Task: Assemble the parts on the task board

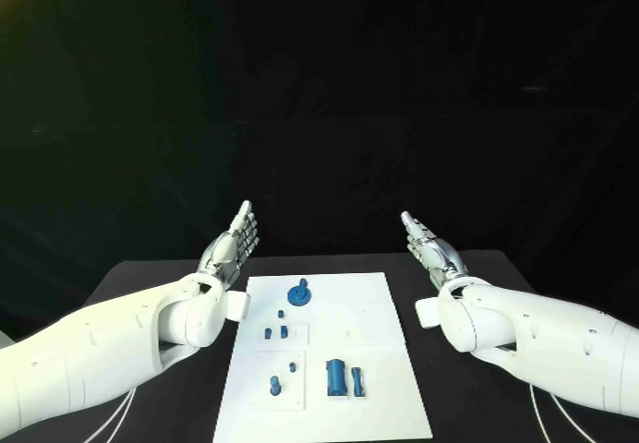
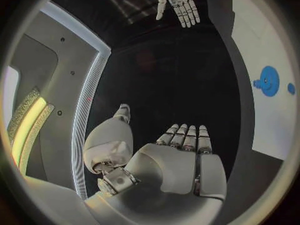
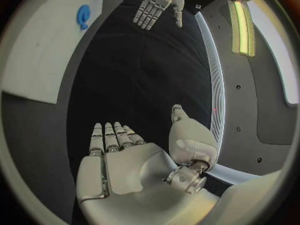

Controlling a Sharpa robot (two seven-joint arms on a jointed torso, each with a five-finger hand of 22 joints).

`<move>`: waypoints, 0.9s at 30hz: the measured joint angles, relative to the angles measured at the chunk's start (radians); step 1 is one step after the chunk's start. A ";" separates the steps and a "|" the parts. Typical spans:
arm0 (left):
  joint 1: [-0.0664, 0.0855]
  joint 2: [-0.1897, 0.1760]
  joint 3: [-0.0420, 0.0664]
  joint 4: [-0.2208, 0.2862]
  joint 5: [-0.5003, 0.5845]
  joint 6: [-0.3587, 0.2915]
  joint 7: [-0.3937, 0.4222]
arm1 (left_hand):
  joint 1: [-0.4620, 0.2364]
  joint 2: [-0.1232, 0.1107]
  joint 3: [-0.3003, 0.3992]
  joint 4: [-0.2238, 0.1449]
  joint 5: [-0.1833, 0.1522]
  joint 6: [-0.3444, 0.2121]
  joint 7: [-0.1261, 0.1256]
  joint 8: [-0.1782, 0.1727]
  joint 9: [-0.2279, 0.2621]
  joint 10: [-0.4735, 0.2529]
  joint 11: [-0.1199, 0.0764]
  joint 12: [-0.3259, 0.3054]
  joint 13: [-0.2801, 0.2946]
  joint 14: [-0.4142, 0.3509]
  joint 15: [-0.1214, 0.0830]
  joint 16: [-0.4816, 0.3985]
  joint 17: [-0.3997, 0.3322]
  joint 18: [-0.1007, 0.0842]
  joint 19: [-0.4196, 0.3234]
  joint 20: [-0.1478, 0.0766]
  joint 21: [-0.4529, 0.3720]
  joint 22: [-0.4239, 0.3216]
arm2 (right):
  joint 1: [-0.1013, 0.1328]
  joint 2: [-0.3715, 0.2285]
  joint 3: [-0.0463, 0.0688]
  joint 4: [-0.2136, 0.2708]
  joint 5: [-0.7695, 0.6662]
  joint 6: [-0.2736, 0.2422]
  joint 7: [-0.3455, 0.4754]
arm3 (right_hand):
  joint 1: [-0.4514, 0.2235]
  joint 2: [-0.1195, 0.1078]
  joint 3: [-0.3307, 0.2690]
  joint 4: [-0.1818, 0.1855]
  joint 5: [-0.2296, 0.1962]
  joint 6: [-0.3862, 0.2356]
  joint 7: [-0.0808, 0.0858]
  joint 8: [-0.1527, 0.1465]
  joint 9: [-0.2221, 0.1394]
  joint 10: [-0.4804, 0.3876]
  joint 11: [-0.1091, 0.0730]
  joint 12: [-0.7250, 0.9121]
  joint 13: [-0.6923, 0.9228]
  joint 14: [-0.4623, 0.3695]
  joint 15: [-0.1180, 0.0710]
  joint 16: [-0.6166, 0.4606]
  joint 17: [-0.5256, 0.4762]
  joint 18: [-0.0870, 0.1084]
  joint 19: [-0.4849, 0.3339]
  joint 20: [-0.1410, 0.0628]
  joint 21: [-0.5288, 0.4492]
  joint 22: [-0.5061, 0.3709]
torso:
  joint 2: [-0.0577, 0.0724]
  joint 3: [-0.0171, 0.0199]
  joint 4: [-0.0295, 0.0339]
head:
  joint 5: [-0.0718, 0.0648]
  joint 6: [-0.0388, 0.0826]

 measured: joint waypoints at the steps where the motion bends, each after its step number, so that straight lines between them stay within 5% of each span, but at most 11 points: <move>1: -0.006 -0.003 0.002 0.032 0.000 -0.032 0.001 | -0.075 0.002 -0.004 -0.004 -0.004 -0.011 -0.003 -0.003 -0.004 -0.013 -0.002 0.000 -0.001 -0.010 -0.003 0.000 -0.005 0.000 -0.009 -0.006 -0.004 -0.001 | -0.006 -0.004 0.007 0.035 0.017 -0.014 0.013 | -0.070 0.002 -0.004 -0.004 0.000 -0.012 -0.003 -0.004 -0.004 -0.018 -0.001 -0.003 -0.003 -0.014 -0.001 -0.002 -0.006 0.000 -0.013 -0.003 0.000 -0.009 | -0.003 -0.0013 0.0030 | -0.001 0.002; 3: -0.015 -0.006 0.005 0.077 0.001 -0.081 0.003 | -0.159 0.004 -0.007 -0.007 -0.006 -0.024 -0.006 -0.006 -0.007 -0.029 -0.005 -0.004 -0.002 -0.021 -0.008 -0.004 -0.010 0.000 -0.021 -0.010 -0.004 -0.002 | -0.014 -0.010 0.016 0.080 0.042 -0.035 0.034 | -0.147 0.004 -0.009 -0.009 0.000 -0.024 -0.007 -0.006 -0.008 -0.039 -0.004 -0.008 -0.007 -0.030 -0.004 -0.006 -0.013 -0.015 -0.024 -0.009 0.000 -0.018 | -0.005 -0.0027 0.0065 | -0.003 0.004; 8: -0.030 -0.016 0.012 0.163 0.002 -0.203 0.010 | -0.284 0.008 -0.013 -0.013 -0.011 -0.040 -0.011 -0.012 -0.013 -0.046 -0.012 -0.005 -0.003 -0.037 -0.011 -0.005 -0.018 0.000 -0.036 -0.018 -0.005 -0.003 | -0.027 -0.023 0.032 0.158 0.102 -0.086 0.080 | -0.262 0.008 -0.013 -0.013 -0.004 -0.040 -0.013 -0.016 -0.014 -0.065 -0.006 -0.012 -0.011 -0.051 -0.007 -0.013 -0.022 -0.015 -0.044 -0.013 -0.004 -0.031 | -0.008 -0.0049 0.0109 | -0.003 0.005; 15: -0.040 -0.022 0.015 0.215 0.004 -0.321 0.018 | -0.375 0.011 -0.018 -0.018 -0.014 -0.051 -0.015 -0.016 -0.017 -0.065 -0.013 -0.005 -0.004 -0.052 -0.013 -0.005 -0.021 0.000 -0.050 -0.022 -0.005 -0.004 | -0.032 -0.027 0.037 0.185 0.149 -0.127 0.117 | -0.345 0.009 -0.019 -0.019 -0.004 -0.056 -0.015 -0.021 -0.017 -0.087 -0.010 -0.016 -0.014 -0.067 -0.009 -0.014 -0.028 -0.015 -0.058 -0.017 -0.004 -0.040 | -0.010 -0.0053 0.0123 | -0.004 0.006; 27: -0.040 -0.023 0.015 0.217 0.007 -0.379 0.025 | -0.378 0.012 -0.018 -0.017 -0.014 -0.051 -0.015 -0.016 -0.018 -0.065 -0.013 -0.005 -0.004 -0.052 -0.013 -0.005 -0.023 0.000 -0.049 -0.021 -0.005 -0.005 | -0.032 -0.027 0.037 0.185 0.175 -0.151 0.138 | -0.349 0.010 -0.019 -0.019 -0.004 -0.056 -0.015 -0.021 -0.018 -0.087 -0.010 -0.016 -0.014 -0.067 -0.009 -0.014 -0.030 -0.015 -0.058 -0.017 -0.004 -0.042 | -0.010 -0.0057 0.0128 | -0.004 0.006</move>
